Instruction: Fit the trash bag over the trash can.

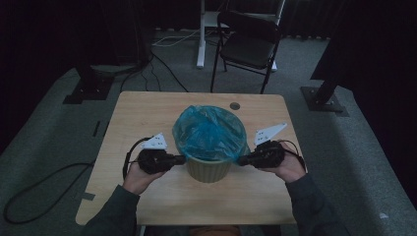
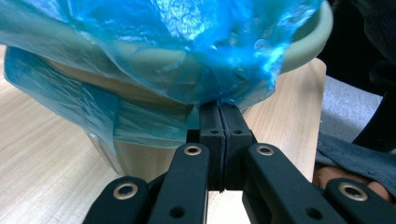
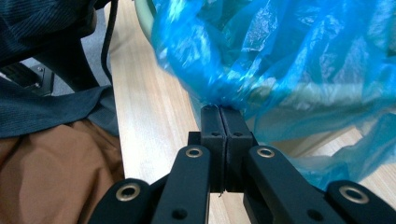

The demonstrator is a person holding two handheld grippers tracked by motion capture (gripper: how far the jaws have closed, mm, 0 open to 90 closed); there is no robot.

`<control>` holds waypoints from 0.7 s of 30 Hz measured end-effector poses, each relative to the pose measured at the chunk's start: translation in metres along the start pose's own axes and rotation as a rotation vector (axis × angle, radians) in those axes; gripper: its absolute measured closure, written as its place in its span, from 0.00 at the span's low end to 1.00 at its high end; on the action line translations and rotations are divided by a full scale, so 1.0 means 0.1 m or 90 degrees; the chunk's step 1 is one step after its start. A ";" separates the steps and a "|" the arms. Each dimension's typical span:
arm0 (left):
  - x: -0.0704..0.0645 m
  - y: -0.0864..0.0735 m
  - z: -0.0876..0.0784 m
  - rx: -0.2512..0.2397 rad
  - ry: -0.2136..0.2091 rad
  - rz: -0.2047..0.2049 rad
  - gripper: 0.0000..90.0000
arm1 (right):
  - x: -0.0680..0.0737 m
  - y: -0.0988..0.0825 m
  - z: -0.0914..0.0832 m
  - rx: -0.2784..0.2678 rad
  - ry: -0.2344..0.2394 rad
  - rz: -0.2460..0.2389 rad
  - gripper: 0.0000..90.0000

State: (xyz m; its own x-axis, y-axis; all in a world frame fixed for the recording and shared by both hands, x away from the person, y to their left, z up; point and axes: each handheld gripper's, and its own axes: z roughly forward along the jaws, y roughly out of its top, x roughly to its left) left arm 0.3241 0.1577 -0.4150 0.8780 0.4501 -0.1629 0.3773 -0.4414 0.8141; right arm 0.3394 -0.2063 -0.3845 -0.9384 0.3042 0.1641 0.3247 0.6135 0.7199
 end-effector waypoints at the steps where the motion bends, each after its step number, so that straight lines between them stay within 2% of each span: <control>1: 0.00 0.00 0.00 0.000 0.000 0.000 0.99 | 0.01 0.01 0.01 0.001 0.002 -0.001 1.00; 9: 0.07 -0.12 0.09 0.024 0.004 -0.020 0.99 | 0.00 0.00 0.04 0.013 0.006 -0.001 1.00; 11: 0.07 -0.14 0.11 0.032 0.004 -0.021 0.99 | -0.04 -0.05 0.08 0.032 -0.002 0.007 1.00; 14: 0.08 -0.16 0.13 0.036 0.006 -0.025 0.99 | -0.07 -0.07 0.10 0.039 -0.010 0.018 1.00; 21: 0.19 -0.22 0.12 0.034 0.016 -0.056 0.98 | -0.15 -0.14 0.06 0.050 -0.036 0.034 1.00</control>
State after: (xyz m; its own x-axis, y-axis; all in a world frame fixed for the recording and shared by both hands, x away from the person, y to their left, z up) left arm 0.3362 0.1662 -0.4425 0.8336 0.5075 -0.2181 0.4684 -0.4403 0.7660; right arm 0.3496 -0.2152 -0.4005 -0.9121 0.3774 0.1603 0.3843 0.6503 0.6553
